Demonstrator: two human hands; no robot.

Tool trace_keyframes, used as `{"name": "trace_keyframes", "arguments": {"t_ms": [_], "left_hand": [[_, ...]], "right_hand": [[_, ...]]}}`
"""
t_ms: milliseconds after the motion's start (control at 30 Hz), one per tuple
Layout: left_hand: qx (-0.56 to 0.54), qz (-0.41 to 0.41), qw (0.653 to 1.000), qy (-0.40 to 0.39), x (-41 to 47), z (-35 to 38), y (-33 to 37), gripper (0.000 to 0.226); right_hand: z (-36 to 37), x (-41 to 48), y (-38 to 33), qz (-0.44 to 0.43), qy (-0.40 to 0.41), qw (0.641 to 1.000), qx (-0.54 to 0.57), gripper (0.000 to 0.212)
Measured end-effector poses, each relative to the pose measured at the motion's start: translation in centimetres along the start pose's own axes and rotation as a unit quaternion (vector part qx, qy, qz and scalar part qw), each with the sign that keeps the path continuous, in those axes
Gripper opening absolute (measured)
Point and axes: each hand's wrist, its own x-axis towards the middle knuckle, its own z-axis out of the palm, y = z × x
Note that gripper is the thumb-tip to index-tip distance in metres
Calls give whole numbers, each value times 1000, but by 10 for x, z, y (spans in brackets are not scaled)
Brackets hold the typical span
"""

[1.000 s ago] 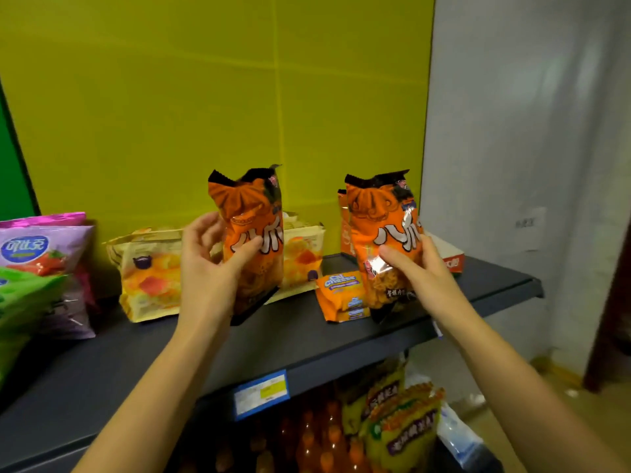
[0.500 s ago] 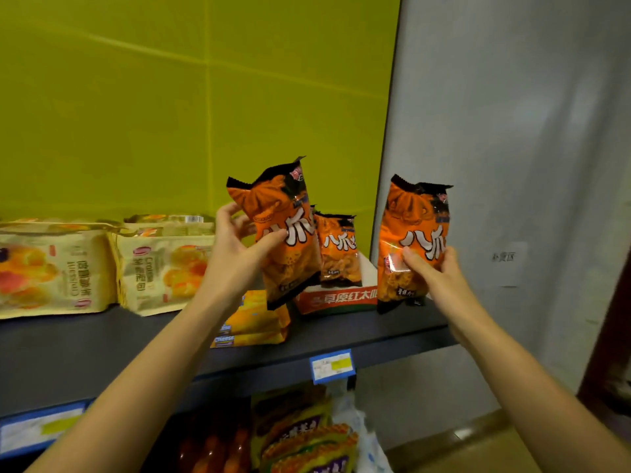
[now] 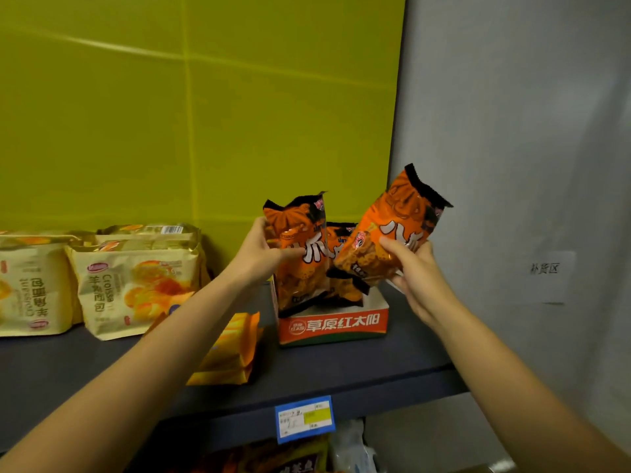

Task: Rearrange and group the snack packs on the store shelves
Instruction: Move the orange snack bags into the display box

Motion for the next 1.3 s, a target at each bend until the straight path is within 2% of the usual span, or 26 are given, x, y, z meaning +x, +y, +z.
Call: {"name": "trace_keyframes", "arguments": {"t_ms": [200,333,533,667,833,933,1067,1167,1233,1300], "left_hand": [[-13,-52,998,-24,28,3,-7,58],[-8,-82,996,-36,33,9,-21,59],[50,-123,988,-74,33,7,-31,62],[76,-128,984,-103,32,-3,-23,53],[99,-152,977,-113,30,-7,-17,44],[118,-153,979,-65,27,0,-18,45],[192,-110,973,64,25,11,-26,64],[195,-88,975,65,25,16,-29,61],[181,-92,978,41,25,21,-31,57],[183,-92,978,25,27,26,-34,57]], "right_hand": [[5,30,18,54,-83,995,2,65],[-2,40,30,56,-96,993,-33,69],[-10,47,42,25,-132,957,-256,53],[-8,53,42,5,-123,932,-341,71],[4,54,48,-15,-126,866,-483,92],[10,54,54,-34,-120,837,-533,93],[11,56,52,-75,-93,837,-534,103],[11,55,52,-107,-92,823,-549,104],[9,56,55,-91,-103,811,-569,100],[7,57,59,-85,-106,813,-566,98]]}}
